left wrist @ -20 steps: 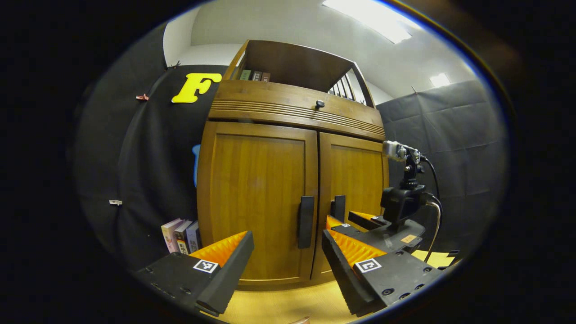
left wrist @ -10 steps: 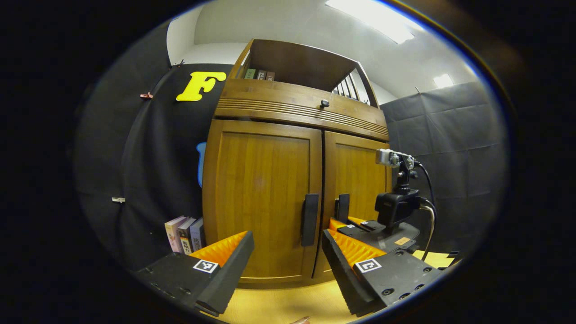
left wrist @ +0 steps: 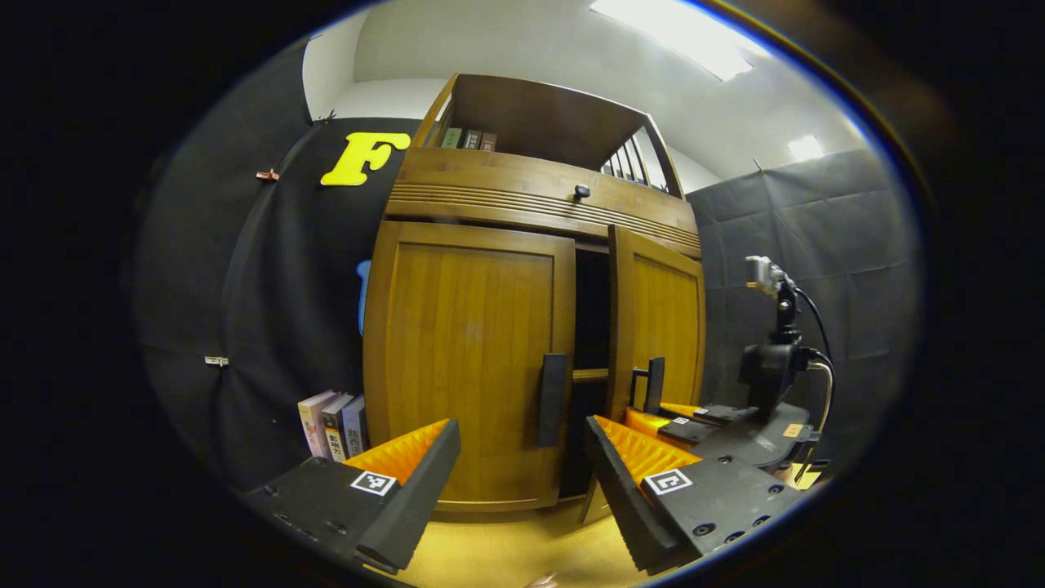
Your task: Open the right door of the double-door shoe cabinet with the right hand, and open the left door with the left hand.
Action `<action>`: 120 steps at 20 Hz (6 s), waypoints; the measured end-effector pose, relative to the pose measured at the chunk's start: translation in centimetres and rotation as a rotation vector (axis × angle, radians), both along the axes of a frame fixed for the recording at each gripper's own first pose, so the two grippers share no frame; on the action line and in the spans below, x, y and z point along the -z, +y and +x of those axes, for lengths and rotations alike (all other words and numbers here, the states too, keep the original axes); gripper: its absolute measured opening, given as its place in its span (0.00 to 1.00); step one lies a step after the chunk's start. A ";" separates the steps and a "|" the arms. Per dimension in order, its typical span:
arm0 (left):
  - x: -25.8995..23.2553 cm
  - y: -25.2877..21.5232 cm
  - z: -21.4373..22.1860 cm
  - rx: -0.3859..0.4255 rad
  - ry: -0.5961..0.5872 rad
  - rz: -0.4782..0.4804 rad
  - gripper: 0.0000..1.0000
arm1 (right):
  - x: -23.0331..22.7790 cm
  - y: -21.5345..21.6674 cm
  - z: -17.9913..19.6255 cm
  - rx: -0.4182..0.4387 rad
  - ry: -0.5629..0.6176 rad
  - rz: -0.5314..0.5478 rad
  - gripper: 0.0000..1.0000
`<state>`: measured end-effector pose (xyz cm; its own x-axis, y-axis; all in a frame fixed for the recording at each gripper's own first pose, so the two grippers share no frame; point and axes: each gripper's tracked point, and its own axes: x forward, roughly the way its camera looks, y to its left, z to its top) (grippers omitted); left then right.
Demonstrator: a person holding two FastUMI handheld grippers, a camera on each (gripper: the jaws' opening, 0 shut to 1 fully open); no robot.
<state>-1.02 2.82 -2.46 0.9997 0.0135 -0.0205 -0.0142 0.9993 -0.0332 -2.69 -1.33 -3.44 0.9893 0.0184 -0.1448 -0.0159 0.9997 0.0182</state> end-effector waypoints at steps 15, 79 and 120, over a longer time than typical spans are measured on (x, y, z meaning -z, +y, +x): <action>-0.7 -8.6 0.2 0.100 -0.030 0.015 0.96 | -3.2 -7.7 -10.1 0.059 0.023 -0.014 0.22; 4.5 -2.0 18.9 -0.210 -0.151 0.145 0.36 | -10.6 -23.8 -19.5 0.273 -0.091 -0.071 0.93; 2.2 2.7 -0.3 0.067 0.023 0.031 0.31 | -8.9 -2.6 -15.6 -0.092 -0.110 -0.069 0.97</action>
<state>-1.32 5.53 -4.69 0.9977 -0.0520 -0.0437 0.0519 0.9986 -0.0023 -18.32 -3.88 5.48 0.9939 0.1030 -0.0393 -0.1051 0.9928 -0.0573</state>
